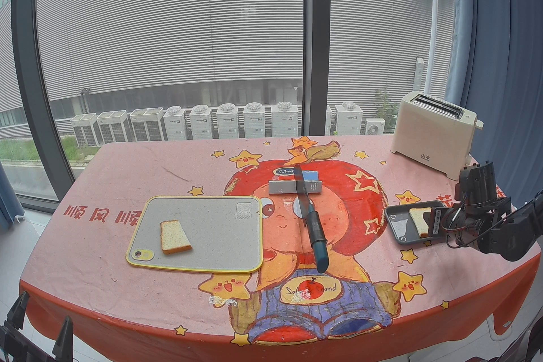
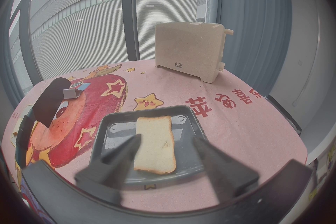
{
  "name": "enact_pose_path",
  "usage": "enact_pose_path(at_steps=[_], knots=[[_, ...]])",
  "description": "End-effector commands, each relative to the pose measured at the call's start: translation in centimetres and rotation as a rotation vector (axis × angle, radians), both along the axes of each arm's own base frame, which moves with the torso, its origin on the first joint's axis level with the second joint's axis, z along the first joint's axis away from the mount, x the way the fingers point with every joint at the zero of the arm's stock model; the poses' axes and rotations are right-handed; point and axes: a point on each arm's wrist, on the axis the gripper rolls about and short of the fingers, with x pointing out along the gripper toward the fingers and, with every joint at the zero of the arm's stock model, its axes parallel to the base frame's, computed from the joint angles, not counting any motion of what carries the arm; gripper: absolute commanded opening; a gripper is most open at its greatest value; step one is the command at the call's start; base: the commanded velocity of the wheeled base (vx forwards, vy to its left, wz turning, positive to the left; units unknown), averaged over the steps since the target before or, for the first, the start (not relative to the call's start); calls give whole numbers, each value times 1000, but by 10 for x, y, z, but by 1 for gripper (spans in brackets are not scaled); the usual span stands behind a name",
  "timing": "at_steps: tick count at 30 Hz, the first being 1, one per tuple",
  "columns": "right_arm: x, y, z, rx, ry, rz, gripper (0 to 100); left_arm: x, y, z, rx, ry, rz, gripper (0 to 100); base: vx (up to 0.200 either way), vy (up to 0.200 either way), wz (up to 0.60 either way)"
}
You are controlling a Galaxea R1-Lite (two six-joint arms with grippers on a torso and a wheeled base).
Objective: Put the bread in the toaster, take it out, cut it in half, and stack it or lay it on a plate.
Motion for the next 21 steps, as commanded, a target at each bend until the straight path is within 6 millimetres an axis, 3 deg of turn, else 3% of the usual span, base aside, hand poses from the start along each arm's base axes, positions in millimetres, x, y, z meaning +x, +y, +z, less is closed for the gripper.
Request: enact_pose_path(at_steps=[1,21], knots=[[0,1,3,4,-11,3,100,1,0,-5,0,11,1,100,0,0,0],[-2,2,3,2,-11,10,100,1,0,-5,0,9,1,100,0,0,0]])
